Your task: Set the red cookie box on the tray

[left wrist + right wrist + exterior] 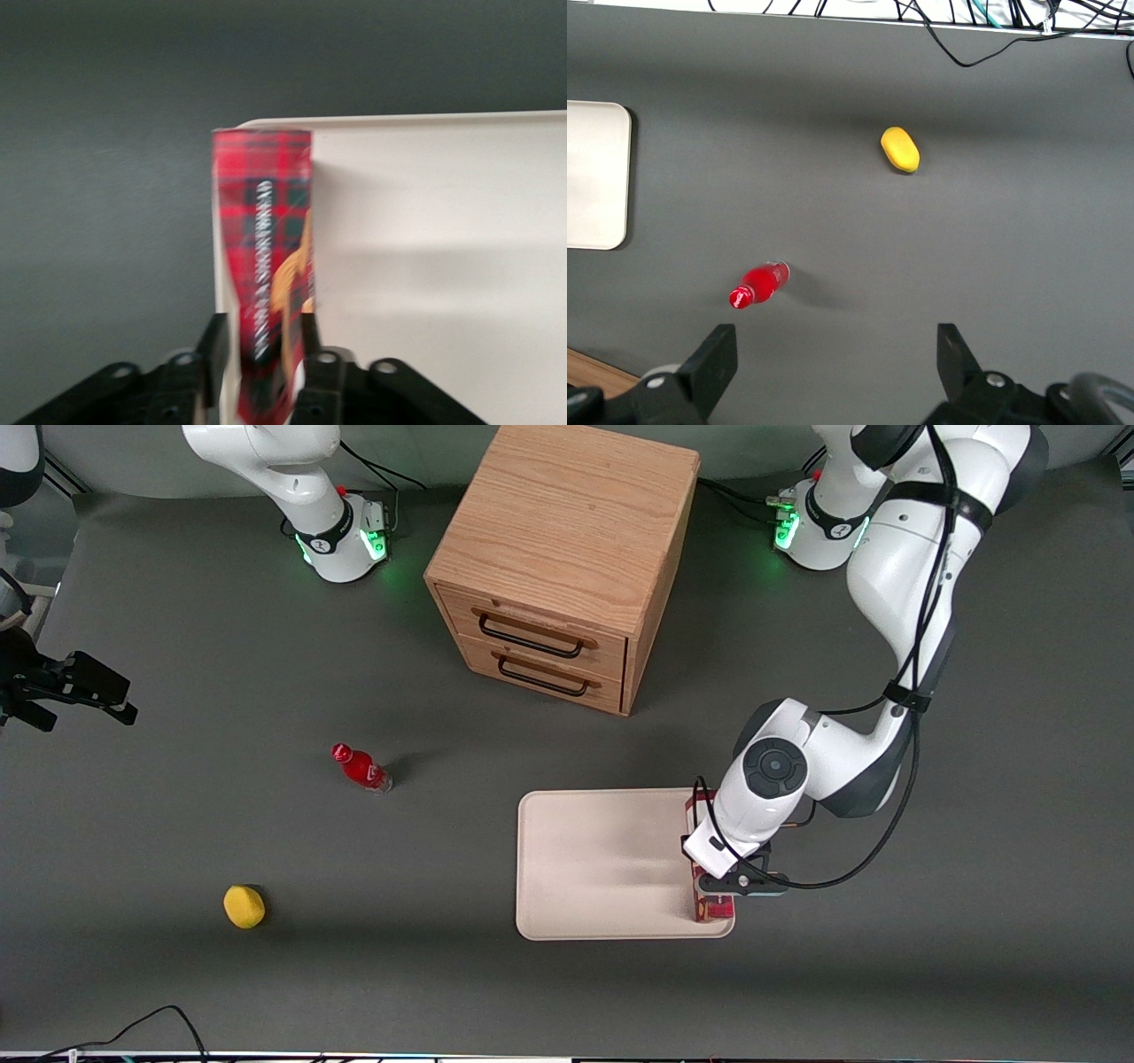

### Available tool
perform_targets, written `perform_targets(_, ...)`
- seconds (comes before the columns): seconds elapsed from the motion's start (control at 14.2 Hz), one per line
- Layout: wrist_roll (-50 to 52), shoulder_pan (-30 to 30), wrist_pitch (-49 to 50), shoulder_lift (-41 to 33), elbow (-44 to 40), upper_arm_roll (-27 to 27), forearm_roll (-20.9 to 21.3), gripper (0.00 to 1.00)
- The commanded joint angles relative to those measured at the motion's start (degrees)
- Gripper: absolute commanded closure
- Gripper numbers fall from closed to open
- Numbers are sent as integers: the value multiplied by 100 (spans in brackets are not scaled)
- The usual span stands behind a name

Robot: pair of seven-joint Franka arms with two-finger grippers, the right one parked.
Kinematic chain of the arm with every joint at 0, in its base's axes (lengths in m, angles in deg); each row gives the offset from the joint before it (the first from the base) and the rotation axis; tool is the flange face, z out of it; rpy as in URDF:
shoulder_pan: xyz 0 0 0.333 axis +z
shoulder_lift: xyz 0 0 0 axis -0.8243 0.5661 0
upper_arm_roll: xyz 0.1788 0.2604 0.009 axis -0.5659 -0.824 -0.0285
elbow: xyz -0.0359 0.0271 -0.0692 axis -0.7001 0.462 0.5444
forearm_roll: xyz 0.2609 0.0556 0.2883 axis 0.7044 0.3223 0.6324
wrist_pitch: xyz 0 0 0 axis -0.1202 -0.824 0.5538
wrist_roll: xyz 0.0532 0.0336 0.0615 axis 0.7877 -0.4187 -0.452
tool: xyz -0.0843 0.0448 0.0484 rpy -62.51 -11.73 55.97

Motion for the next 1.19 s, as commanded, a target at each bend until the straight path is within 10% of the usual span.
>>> perform_targets(0.0, 6, 47, 1265, -818, 54, 61, -136, 0)
perform_targets(0.49, -3522, 188, 4158, -3340, 229, -1614, -2298, 0)
perform_targets(0.91, -4609, 232, 3732, -5978, 3022, -2549, -2221, 0)
perform_targets(1.12, -4626, 258, 3915, -5806, 2658, -2549, -2116, 0)
